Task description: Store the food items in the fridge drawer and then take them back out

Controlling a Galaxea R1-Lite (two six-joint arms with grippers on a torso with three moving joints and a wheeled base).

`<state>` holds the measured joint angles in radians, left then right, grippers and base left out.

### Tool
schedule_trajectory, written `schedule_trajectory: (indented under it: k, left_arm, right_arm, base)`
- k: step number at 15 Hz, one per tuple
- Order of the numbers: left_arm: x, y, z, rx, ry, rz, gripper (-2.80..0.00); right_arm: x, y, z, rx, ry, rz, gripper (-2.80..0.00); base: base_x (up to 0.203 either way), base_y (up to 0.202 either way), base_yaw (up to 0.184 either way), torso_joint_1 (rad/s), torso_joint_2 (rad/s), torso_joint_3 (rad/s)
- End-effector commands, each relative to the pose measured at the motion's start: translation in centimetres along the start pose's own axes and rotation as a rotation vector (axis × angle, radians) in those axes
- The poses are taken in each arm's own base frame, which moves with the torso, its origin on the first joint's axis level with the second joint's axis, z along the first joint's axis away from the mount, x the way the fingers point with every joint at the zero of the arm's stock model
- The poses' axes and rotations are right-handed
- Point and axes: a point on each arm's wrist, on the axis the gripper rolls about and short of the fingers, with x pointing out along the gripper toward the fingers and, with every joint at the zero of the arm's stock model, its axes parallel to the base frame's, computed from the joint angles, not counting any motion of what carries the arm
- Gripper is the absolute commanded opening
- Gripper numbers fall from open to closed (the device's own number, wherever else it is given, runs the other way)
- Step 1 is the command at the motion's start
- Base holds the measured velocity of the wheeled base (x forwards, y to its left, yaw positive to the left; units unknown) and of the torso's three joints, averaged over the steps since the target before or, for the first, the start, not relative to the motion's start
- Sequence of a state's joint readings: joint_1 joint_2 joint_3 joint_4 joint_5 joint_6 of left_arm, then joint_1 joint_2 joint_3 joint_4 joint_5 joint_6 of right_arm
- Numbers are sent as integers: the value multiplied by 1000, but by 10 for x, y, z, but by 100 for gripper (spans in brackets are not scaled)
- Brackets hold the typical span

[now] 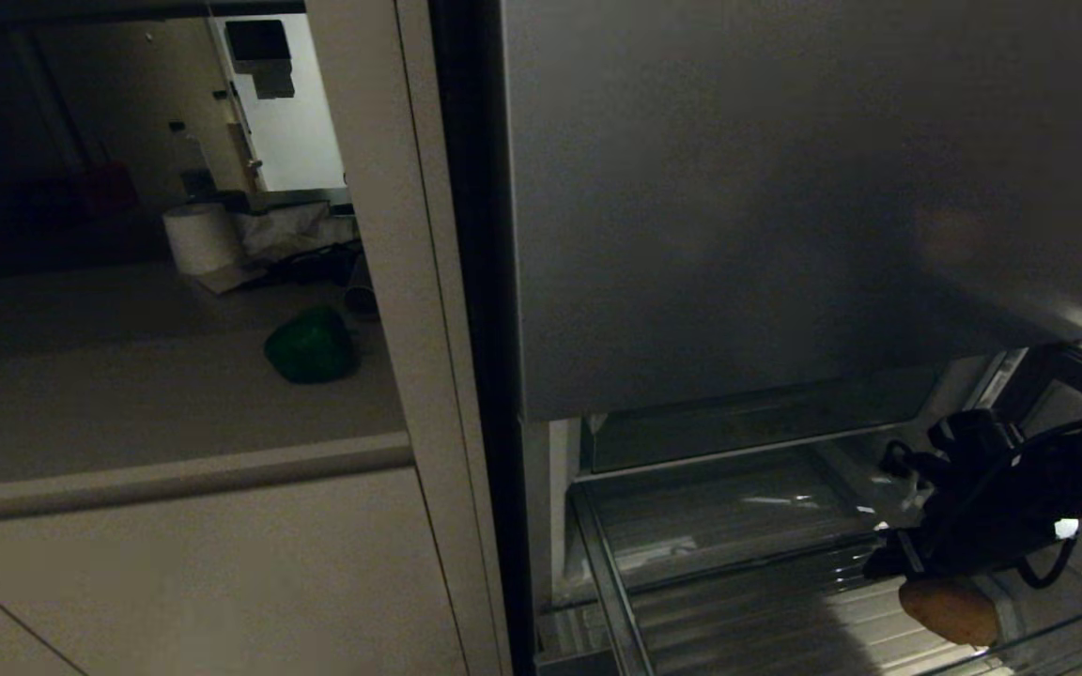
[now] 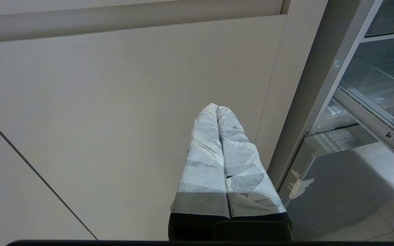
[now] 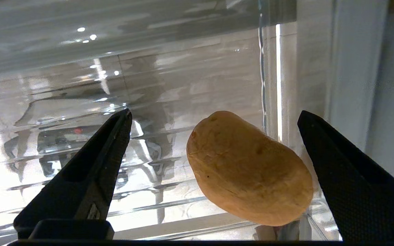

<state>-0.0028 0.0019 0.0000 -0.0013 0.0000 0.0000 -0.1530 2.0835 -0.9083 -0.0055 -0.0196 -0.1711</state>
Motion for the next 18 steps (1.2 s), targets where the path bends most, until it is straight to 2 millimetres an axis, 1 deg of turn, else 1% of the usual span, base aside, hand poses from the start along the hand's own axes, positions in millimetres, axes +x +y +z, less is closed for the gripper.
schedule_trajectory:
  k: [1,7,10,15,18]
  left_arm:
    - [0,0,0,0,1,0,-280]
    - [0,0,0,0,1,-1,-280]
    - [0,0,0,0,1,0,-280]
    - [0,0,0,0,1,0,-280]
    - [0,0,0,0,1,-1,-280]
  right_arm:
    - [3,0,-3,0,14,2,0]
    - [1,0,-7,-5,52,-61,0]
    - [1,0,-11,-31,94,-120,0]
    - [5,3,-14,-45,114,-119,0]
    - [9,9,-15,-65,126,-106,0]
  base:
    - [0,0,0,0,0,0]
    - [0,0,0,0,0,0]
    - [0,0,0,0,0,0]
    - [0,0,0,0,0,0]
    - [0,0,0,0,0,0]
